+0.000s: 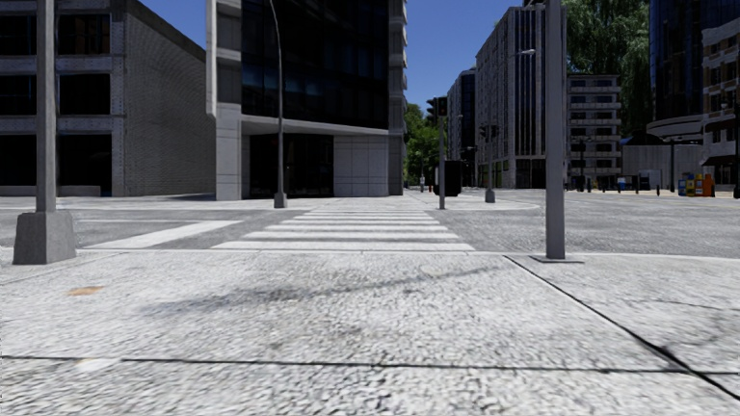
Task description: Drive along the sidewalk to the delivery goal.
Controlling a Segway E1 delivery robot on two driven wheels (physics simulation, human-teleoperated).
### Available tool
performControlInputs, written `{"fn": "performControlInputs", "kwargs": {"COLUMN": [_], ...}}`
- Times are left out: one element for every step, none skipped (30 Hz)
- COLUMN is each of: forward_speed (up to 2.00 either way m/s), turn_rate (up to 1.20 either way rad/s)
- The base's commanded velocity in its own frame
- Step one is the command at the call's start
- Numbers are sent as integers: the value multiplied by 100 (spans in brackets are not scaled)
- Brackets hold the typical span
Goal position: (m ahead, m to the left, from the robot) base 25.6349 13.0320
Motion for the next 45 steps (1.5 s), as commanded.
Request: {"fn": "performControlInputs", "kwargs": {"forward_speed": [192,192,192,192,192,192,192,192,192,192,192,192,192,192,192,192,192,192,192,192,192,192,192,192,192,192,192,192,192,192,192,192,192,192,192,192,192,192,192,192,192,192,192,192,192], "turn_rate": [0,0,0,0,0,0,0,0,0,0,0,0,0,0,0,0,0,0,0,0,0,0,0,0,0,0,0,0,0,0,0,0,0,0,0,0,0,0,0,0,0,0,0,0,0]}}
